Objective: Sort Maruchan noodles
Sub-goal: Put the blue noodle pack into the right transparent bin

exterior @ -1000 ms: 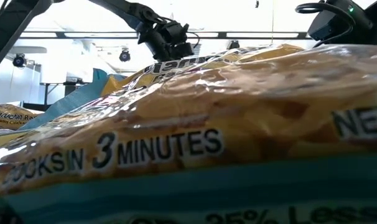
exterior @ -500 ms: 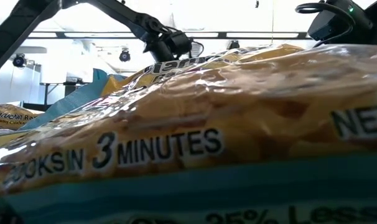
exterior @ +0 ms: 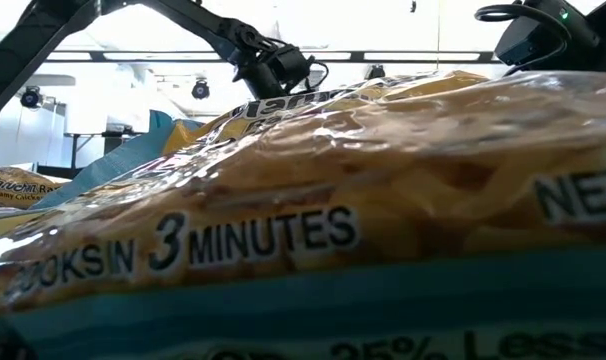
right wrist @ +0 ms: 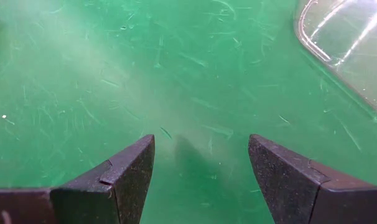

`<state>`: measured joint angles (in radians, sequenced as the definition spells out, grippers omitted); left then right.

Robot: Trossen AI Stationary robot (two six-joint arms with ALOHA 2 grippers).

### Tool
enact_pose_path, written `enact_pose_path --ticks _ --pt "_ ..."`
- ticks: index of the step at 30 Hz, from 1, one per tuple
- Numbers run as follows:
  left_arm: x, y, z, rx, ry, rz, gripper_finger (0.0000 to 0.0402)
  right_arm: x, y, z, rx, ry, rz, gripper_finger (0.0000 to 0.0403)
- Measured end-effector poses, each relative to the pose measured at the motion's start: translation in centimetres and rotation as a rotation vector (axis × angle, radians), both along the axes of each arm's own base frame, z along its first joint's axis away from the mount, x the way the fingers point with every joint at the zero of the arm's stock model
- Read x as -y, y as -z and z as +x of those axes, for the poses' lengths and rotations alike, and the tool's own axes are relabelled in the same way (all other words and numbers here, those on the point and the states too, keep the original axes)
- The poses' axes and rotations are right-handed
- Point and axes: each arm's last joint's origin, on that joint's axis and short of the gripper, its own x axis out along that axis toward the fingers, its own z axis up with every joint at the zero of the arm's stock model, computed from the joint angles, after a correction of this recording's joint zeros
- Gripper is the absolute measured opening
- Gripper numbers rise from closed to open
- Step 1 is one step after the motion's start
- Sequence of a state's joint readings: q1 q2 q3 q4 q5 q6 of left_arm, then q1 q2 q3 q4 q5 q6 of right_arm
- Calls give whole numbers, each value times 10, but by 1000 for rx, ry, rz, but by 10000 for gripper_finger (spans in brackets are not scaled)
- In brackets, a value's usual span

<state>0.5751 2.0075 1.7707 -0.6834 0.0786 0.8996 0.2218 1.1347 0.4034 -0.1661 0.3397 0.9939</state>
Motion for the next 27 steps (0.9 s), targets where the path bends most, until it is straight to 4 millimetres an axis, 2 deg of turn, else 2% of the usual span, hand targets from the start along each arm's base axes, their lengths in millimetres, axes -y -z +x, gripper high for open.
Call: enact_pose_path --ticks 4,9,11,14,16,18,22,27 --pt "-3 -11 1 29 -60 39 126 0 0 0 0 0 0 249" --pt "-1 -45 2 109 -137 -27 137 0 0 0 0 0 0 249" --pt "4 -60 1 154 -176 -116 136 0 0 0 0 0 0 249" --pt "18 -79 1 214 -278 -349 133 0 0 0 0 0 0 249" --pt "31 -87 0 198 -306 -476 131 0 0 0 0 0 0 249" --pt "49 -95 1 159 -303 -514 129 0 0 0 0 0 0 249" --pt "96 -109 3 107 -304 -476 129 0 0 0 0 0 0 249" --pt "155 -114 2 74 -351 -462 129 0 0 0 0 0 0 249"
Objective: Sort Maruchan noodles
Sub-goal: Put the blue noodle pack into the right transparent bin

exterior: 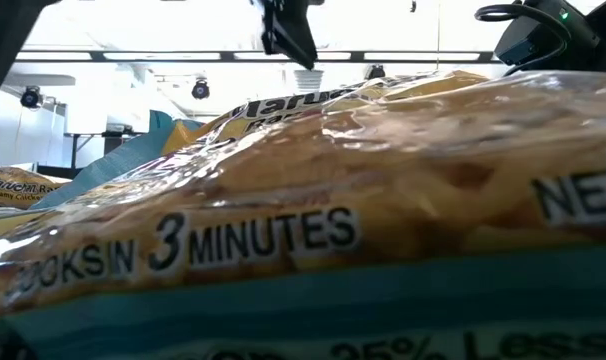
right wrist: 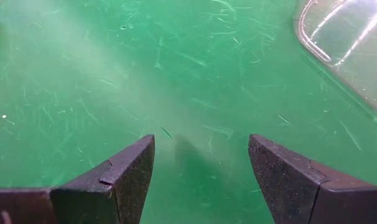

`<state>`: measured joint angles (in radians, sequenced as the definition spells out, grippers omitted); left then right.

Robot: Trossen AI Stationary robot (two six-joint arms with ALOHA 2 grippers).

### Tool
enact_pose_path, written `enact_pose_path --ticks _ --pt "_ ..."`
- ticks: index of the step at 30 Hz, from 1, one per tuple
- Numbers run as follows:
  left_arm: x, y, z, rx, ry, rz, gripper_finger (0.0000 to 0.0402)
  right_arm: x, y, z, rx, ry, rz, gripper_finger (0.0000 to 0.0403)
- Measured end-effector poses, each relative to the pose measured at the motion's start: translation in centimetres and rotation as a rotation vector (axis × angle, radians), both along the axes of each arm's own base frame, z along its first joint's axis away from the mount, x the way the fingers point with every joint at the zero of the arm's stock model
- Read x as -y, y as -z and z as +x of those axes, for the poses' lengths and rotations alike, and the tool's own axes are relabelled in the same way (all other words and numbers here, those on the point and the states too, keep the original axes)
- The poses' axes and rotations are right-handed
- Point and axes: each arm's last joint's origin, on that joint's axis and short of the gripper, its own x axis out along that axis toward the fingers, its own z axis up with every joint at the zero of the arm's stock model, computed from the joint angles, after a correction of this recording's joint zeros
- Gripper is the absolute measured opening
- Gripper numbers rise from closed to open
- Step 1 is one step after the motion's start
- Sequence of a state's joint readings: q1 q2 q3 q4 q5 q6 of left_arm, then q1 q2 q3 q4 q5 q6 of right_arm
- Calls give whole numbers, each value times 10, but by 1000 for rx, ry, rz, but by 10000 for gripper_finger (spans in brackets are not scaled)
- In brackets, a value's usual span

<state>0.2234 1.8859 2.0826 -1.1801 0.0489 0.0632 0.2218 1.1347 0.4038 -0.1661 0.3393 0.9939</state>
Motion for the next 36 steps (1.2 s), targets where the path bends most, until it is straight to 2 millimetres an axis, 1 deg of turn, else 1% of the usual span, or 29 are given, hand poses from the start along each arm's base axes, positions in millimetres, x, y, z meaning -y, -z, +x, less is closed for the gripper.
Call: enact_pose_path --ticks 3,8,12,17,20,23,26,29,32,36 --pt "33 2 -4 -13 -15 -55 129 0 0 0 0 0 0 249" --pt "87 15 -11 -52 -44 -160 129 0 0 0 0 0 0 249" --pt "125 24 -25 -85 -129 -223 129 0 0 0 0 0 0 249" --pt "171 41 -44 -102 -285 -291 135 0 0 0 0 0 0 249" --pt "192 51 -56 -112 -339 -336 143 0 0 0 0 0 0 249" --pt "200 60 -67 -135 -347 -326 151 0 0 0 0 0 0 249" --pt "196 63 -76 -145 -282 -278 155 0 0 0 0 0 0 249" --pt "186 62 -85 -141 -140 -206 155 0 0 0 0 0 0 249" --pt "176 65 -90 -133 35 -182 155 0 0 0 0 0 0 249" --pt "171 80 -89 -107 278 -194 155 0 0 0 0 0 0 249"
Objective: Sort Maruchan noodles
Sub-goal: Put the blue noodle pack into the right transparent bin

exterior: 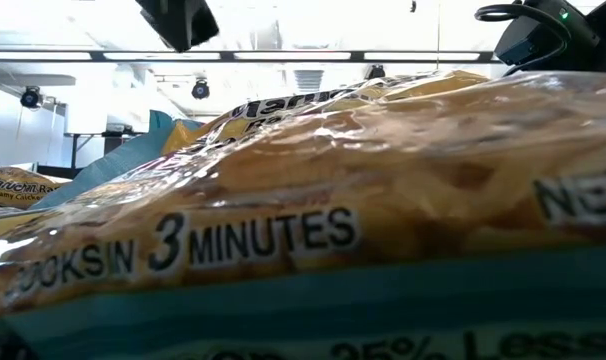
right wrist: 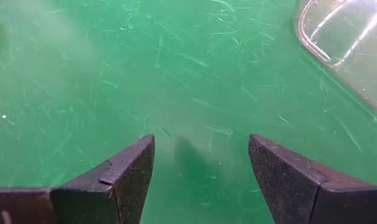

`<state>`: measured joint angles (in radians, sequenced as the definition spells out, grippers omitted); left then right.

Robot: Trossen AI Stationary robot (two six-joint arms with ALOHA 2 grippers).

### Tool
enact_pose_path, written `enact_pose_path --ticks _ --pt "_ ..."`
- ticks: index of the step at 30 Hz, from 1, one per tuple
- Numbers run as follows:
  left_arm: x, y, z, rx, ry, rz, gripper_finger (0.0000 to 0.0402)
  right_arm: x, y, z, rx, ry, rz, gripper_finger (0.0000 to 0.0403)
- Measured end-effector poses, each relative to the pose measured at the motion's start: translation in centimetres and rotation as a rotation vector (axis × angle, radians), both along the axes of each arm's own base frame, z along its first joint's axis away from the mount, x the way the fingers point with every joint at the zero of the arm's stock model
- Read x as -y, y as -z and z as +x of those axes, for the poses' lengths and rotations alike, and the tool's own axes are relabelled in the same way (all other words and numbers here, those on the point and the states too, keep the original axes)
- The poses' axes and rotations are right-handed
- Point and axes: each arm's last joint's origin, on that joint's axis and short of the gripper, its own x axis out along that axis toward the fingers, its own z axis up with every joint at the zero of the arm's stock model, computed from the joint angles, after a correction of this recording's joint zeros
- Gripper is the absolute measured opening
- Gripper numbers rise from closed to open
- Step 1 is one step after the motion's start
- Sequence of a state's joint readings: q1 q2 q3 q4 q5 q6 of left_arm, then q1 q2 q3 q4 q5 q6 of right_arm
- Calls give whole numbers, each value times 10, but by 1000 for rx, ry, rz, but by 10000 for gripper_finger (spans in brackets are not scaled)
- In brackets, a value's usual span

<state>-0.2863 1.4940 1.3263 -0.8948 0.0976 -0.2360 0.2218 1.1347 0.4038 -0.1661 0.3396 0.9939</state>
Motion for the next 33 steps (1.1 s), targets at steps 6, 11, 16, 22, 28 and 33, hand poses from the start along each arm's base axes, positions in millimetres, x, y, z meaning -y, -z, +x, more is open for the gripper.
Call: enact_pose_path --ticks 6,11,16,22,28,33 --pt "-10 27 10 83 104 -124 155 0 0 0 0 0 0 249" --pt "-11 36 12 126 113 -198 155 0 0 0 0 0 0 249" --pt "-15 34 21 251 123 -168 155 0 0 0 0 0 0 249" --pt "-21 34 31 318 44 -160 155 0 0 0 -1 0 0 249" --pt "-6 34 38 327 -39 -275 155 1 -1 1 13 -1 -6 249" --pt "8 42 47 350 -114 -319 155 0 -5 7 136 159 137 249"
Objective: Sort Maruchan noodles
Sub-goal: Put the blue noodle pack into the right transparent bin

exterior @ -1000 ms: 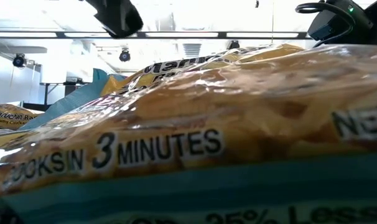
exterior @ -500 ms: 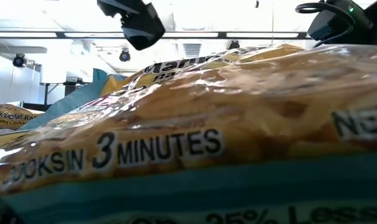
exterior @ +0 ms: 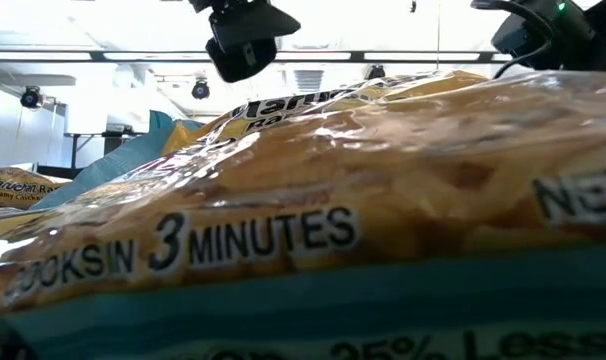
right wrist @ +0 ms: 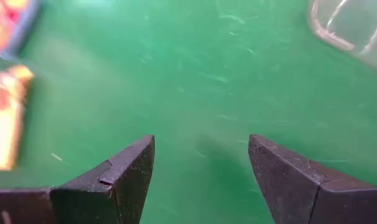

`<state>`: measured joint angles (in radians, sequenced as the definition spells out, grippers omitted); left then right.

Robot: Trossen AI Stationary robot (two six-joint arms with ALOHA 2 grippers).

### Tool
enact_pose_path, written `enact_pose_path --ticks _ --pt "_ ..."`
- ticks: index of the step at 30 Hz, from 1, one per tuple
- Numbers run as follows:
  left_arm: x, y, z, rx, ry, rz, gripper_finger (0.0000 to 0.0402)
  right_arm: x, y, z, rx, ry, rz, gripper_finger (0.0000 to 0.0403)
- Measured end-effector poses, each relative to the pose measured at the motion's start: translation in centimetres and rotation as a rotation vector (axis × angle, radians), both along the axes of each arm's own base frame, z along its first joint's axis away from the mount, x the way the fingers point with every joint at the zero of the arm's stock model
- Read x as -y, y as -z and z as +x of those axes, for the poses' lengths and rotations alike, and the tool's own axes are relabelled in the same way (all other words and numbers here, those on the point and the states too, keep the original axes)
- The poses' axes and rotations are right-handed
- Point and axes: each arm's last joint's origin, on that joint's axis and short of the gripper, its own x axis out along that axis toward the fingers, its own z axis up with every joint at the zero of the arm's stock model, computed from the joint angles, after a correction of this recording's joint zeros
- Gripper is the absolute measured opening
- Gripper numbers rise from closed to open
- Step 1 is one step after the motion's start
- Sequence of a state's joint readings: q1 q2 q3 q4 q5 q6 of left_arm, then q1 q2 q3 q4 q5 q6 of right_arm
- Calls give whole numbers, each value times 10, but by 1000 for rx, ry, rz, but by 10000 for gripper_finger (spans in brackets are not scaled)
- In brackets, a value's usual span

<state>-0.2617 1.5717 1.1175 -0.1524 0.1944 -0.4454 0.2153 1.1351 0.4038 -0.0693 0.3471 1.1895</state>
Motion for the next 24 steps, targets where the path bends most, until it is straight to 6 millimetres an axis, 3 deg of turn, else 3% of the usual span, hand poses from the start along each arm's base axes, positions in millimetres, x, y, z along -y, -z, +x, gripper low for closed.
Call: enact_pose_path --ticks 7,12,17,24 --pt "21 21 7 -110 -61 -124 155 -2 -7 7 142 145 195 249" --pt "51 24 -3 -170 -82 -195 155 -13 -24 20 313 -57 307 249" --pt "83 24 -19 -214 -212 -279 155 -28 -44 26 512 -240 382 249" --pt "115 36 -29 -202 -477 -403 155 -47 -54 23 572 -447 484 249"
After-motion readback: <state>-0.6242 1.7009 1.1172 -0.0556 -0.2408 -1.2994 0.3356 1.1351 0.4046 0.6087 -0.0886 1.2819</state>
